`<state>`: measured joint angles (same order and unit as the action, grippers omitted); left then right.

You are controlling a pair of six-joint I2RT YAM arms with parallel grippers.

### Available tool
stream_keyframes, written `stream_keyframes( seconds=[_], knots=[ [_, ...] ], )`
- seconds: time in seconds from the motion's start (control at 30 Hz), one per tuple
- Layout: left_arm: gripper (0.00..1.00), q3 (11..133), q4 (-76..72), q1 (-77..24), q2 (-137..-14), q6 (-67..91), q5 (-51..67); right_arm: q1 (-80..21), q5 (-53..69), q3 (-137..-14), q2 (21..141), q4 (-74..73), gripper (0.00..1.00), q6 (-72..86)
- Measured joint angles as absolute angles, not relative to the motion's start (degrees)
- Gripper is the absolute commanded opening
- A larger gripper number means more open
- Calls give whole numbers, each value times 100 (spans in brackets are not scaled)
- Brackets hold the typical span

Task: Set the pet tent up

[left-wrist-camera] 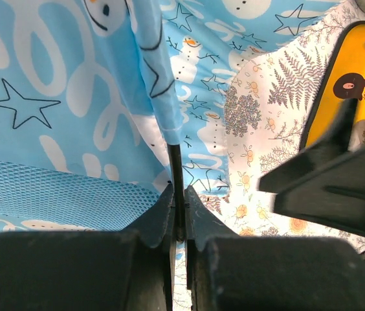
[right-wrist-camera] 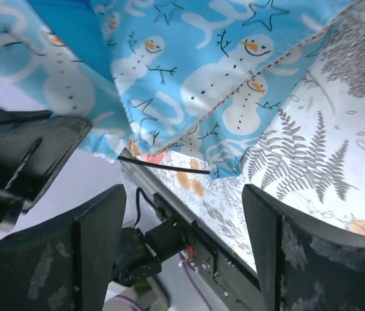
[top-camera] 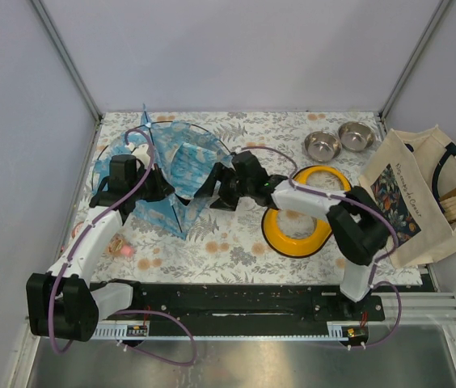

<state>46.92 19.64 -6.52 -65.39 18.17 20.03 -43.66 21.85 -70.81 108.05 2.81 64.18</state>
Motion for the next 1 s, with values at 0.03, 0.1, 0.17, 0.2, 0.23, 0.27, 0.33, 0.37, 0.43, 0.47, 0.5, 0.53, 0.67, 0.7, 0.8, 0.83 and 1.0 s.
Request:
stream_keyframes(
  seconds=[0.03,0.1,0.17,0.2,0.23,0.27,0.33,0.37,0.43,0.47,0.5,0.53,0.67,0.7,0.8,0.83,1.0],
  knots=[
    [0,4692,1964,-652,-6539,1824,2003,-4355,2032,-6969,10543,169,83,6222],
    [0,4692,1962,-652,-6539,1828,2005,-4340,1765,-6834,10178,27,84,5892],
    [0,4692,1959,-652,-6539,1841,2005,-4327,1448,-6816,10033,-36,85,5544],
    [0,4692,1957,-652,-6539,1848,2005,-4322,1299,-6818,10038,-34,84,5398],
    [0,4692,1955,-652,-6541,1850,2008,-4318,1122,-6818,10073,-75,83,5229],
    [0,4692,1953,-652,-6543,1850,2008,-4313,967,-6818,10121,-106,81,5081],
    [0,4692,1944,-652,-6552,1857,2008,-4309,674,-6818,10232,-117,81,4744],
    [0,4692,1938,-652,-6560,1861,2010,-4305,523,-6818,10289,-80,80,4536],
    [0,4692,1931,-652,-6576,1865,2012,-4294,276,-6818,10370,75,79,4034],
    [0,4692,1931,-652,-6576,1865,2010,-4285,193,-6820,10392,185,78,3752],
    [0,4692,1931,-652,-6576,1865,2012,-4278,130,-6845,10407,274,77,3479],
    [0,4692,1931,-652,-6576,1865,2012,-4268,69,-6912,10442,346,76,3197],
    [0,4718,1968,-652,-6587,1859,2012,-4235,95,-7314,10739,720,67,2414],
    [0,4733,1970,-652,-6595,1857,2014,-4226,113,-7413,10847,845,56,2268],
    [0,4792,2008,-652,-6654,1846,2025,-4202,143,-7516,11002,980,28,1970],
    [0,4801,2012,-652,-6661,1844,2034,-4191,174,-7592,11063,1109,22,1931],
    [0,4823,2016,-652,-6696,1806,2108,-4112,421,-8147,11732,1323,6,1898]
  ],
)
